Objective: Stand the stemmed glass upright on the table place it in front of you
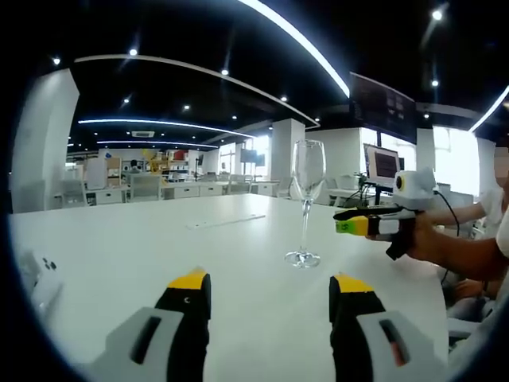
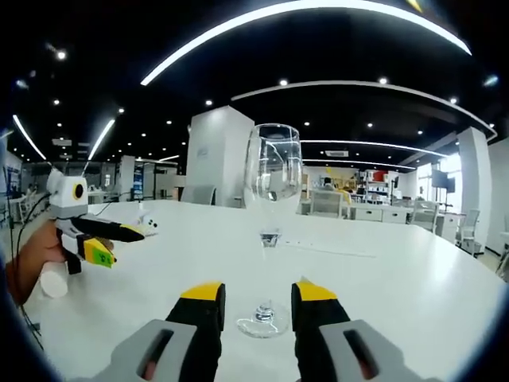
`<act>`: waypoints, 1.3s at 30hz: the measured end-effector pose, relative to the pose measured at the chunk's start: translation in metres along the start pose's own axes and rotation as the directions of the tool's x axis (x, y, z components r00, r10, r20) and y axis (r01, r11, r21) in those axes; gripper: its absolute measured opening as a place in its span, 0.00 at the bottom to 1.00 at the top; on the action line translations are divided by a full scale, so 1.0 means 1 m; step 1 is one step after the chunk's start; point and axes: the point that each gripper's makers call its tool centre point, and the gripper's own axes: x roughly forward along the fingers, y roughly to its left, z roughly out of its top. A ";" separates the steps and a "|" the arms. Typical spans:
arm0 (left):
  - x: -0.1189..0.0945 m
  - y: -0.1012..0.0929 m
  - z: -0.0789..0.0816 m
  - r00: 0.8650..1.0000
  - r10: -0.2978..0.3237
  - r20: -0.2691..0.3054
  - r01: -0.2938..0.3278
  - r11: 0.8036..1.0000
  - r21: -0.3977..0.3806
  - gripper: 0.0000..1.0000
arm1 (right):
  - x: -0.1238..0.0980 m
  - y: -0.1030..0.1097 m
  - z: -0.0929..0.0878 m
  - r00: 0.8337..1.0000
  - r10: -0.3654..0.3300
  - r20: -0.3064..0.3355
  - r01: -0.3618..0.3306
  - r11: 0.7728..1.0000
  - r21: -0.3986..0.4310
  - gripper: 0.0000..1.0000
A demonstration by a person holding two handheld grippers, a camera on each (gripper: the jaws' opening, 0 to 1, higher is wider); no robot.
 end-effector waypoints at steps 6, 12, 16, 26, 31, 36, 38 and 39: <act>-0.001 0.000 0.001 1.000 0.002 0.005 -0.002 1.000 -0.002 0.60 | 0.009 0.001 0.001 1.000 0.010 -0.009 -0.010 1.000 -0.002 0.36; -0.001 0.000 0.001 1.000 0.002 0.004 -0.002 1.000 0.000 0.60 | 0.017 -0.005 -0.002 1.000 0.011 -0.016 -0.010 1.000 0.015 0.36; -0.001 0.000 0.000 1.000 0.002 0.003 -0.002 1.000 0.000 0.60 | 0.026 -0.008 -0.005 0.999 0.010 -0.035 -0.010 1.000 0.016 0.35; -0.002 0.001 0.000 1.000 0.006 0.006 -0.006 1.000 -0.002 0.60 | 0.038 -0.007 -0.010 0.998 0.022 -0.062 -0.019 0.999 0.043 0.34; -0.003 0.001 0.000 1.000 0.006 0.008 -0.006 1.000 -0.003 0.60 | 0.043 -0.007 -0.013 0.997 0.023 -0.071 -0.020 0.999 0.046 0.33; -0.003 0.001 0.000 1.000 0.007 0.007 -0.007 1.000 -0.002 0.60 | 0.048 -0.005 -0.014 0.997 0.028 -0.078 -0.025 0.999 0.047 0.32; -0.003 0.002 0.000 1.000 0.008 0.007 -0.008 1.000 -0.002 0.60 | 0.049 -0.004 -0.014 0.996 0.031 -0.080 -0.028 0.999 0.044 0.31; -0.003 0.002 0.000 1.000 0.009 0.007 -0.009 1.000 -0.002 0.60 | 0.051 -0.004 -0.014 0.996 0.031 -0.081 -0.028 0.999 0.042 0.31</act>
